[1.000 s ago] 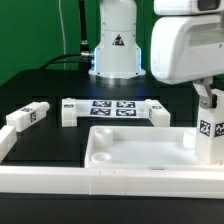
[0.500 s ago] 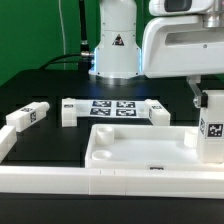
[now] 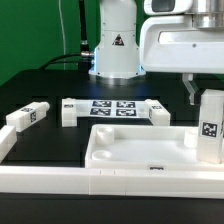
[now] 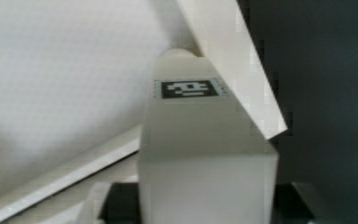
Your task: Assemble desk
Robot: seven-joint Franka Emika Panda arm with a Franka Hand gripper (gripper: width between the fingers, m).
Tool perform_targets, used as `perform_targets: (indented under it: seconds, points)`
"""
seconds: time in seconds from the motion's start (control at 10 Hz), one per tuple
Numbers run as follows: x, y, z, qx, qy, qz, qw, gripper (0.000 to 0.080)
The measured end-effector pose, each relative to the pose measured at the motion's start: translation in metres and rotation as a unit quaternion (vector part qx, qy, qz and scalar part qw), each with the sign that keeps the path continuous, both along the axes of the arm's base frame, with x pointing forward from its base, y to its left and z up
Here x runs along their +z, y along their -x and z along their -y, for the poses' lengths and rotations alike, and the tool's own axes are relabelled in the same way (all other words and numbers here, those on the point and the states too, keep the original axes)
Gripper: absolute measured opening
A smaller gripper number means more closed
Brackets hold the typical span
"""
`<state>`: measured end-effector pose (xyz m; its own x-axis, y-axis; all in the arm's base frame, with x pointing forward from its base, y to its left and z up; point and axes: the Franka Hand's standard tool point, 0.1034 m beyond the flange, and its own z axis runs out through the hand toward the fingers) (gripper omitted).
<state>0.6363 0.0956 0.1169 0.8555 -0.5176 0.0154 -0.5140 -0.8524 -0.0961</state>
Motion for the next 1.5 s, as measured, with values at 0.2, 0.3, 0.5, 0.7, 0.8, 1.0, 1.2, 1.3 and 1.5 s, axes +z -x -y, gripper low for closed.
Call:
perform_targets:
  seconds: [0.2, 0.3, 0.5, 0.7, 0.8, 1.0, 1.2, 1.3, 1.5]
  points:
    - [-0.001, 0.0, -0.001, 0.03, 0.002, 0.002, 1.0, 0.0385]
    - [-0.001, 0.001, -0.002, 0.053, 0.004, 0.003, 0.999, 0.0576]
    - [-0.001, 0.002, -0.01, 0.145, 0.01, 0.009, 0.989, 0.0645]
    - [0.0, 0.002, -0.013, 0.237, 0.019, 0.015, 0.971, 0.0648]
    - [0.0, 0.002, -0.012, 0.289, 0.022, 0.02, 0.957, 0.0648]
    - [0.0, 0.002, -0.011, 0.379, 0.028, 0.026, 0.925, 0.0649]
    - [0.0, 0.002, -0.013, 0.431, 0.031, 0.029, 0.901, 0.0649]
    - [-0.001, 0.002, -0.013, 0.464, 0.033, 0.031, 0.885, 0.0649]
    - [-0.001, 0.002, -0.011, 0.541, 0.039, 0.036, 0.839, 0.0649]
